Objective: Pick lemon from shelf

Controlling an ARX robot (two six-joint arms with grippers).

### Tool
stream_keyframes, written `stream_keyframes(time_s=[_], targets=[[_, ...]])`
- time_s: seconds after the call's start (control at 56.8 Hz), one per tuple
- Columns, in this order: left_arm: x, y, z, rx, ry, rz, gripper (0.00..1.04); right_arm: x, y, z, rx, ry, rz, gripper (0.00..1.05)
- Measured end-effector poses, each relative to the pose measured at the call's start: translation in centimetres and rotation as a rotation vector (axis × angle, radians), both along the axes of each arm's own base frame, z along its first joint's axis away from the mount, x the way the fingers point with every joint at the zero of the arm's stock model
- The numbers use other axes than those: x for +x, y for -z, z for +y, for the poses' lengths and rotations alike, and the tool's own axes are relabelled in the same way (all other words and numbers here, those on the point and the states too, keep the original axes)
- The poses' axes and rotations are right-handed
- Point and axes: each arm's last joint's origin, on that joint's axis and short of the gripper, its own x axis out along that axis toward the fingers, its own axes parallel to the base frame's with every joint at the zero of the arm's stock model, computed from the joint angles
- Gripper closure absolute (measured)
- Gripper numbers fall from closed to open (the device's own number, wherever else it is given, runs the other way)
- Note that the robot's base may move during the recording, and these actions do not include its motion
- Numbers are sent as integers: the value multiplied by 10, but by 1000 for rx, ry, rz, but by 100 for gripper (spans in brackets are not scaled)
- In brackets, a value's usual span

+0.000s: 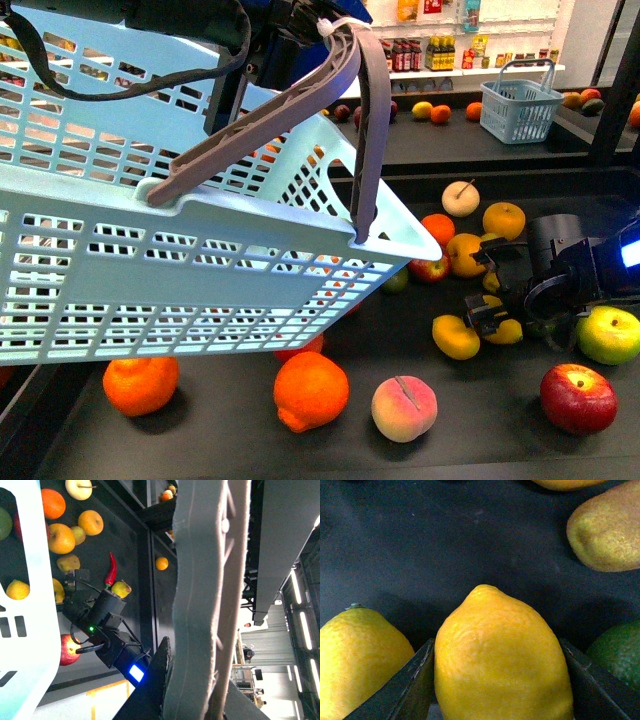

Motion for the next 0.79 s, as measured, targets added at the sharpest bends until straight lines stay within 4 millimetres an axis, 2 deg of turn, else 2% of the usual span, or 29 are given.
stream_keyframes(time_s=[0.141, 0.194, 0.211, 0.352, 0.422, 0.581, 0.686, 0.792], targets=[[0, 0, 0, 0, 0, 0, 96, -7, -13, -2, 4, 21, -12, 40], [0, 0, 0, 0, 0, 0, 96, -10, -27, -5, 12, 32, -34, 40], [0, 0, 0, 0, 0, 0, 96, -18, -102, -12, 42, 72, -162, 40], [0, 0, 0, 0, 0, 0, 96, -33, -186, -12, 126, 79, -290, 41], [0, 0, 0, 0, 0, -1, 96, -42, -216, -7, 175, 68, -328, 41], [0, 0, 0, 0, 0, 0, 96, -65, -264, 15, 271, 17, -376, 41], [0, 0, 0, 0, 1, -1, 96, -80, -281, 36, 323, -31, -382, 41], [0, 0, 0, 0, 0, 0, 96, -93, -290, 59, 371, -80, -374, 41]])
